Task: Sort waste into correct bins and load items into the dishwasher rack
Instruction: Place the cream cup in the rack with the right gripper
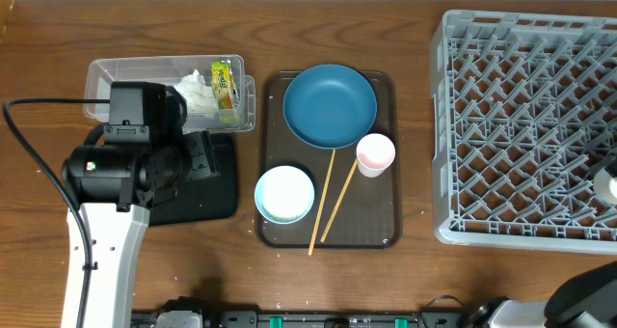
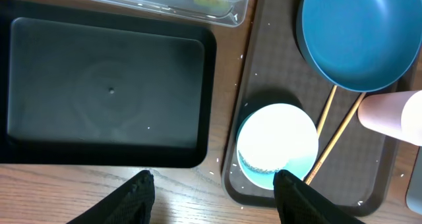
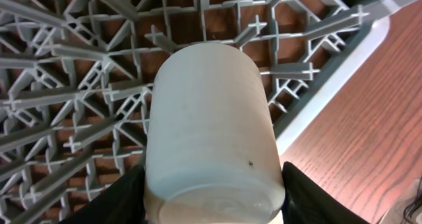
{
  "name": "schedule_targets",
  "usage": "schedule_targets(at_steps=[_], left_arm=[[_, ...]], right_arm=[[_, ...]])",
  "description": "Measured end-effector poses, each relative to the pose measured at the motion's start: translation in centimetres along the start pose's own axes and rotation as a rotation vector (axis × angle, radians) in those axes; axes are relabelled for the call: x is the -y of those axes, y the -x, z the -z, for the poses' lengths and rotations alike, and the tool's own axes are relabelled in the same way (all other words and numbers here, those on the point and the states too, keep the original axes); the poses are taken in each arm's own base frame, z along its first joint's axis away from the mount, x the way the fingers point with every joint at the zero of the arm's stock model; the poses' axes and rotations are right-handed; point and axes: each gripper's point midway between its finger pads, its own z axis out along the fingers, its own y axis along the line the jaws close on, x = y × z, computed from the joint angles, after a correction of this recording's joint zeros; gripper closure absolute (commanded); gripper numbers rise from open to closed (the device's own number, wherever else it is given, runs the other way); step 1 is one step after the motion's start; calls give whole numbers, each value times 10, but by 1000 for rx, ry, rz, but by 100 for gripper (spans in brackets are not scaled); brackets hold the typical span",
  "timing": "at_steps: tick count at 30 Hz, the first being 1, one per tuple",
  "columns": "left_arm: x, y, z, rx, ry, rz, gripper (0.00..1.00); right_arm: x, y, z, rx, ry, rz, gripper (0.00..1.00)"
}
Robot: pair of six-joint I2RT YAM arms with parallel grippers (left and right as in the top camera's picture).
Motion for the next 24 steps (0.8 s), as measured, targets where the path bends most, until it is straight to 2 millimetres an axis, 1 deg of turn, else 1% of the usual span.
schedule_targets(at_steps=[1,2,3,4,5,6,7,13,15,18,20,22,24], left_arm=[[0,0,0,0,0,0,35],[0,0,0,0,0,-1,35],[0,0,0,0,0,0,35],[0,0,0,0,0,0,35],[0,0,0,0,1,0,34],[0,0,0,0,1,0,34],[0,0,0,0,1,0,34],[0,1,0,2,-1,0,34],[4,4,0,15,-18,-3,34],[17,14,1,53,-82,-24,33],[31,21,2,85,-132,-61,31],[48,26,3,112,-182,-105,30],[70,28,0,121,-232,-162,30]], right_arm=[[0,0,-3,-7,-1,-2,36],[0,0,-4,-9,-2,-4,28],[-1,0,-5,-10,-2,-9,23],[-1,1,-5,-9,1,-12,16],[-3,2,-5,-5,9,-17,11],[-5,3,-5,-2,20,-18,8],[-7,3,-5,0,31,-18,7],[-24,-1,-3,-23,134,-9,14],[-32,-6,4,-35,185,-3,14],[-44,-15,23,-32,255,22,13],[-55,-24,46,-12,308,64,13],[-68,-37,69,10,353,120,13],[-82,-52,89,27,393,188,13]])
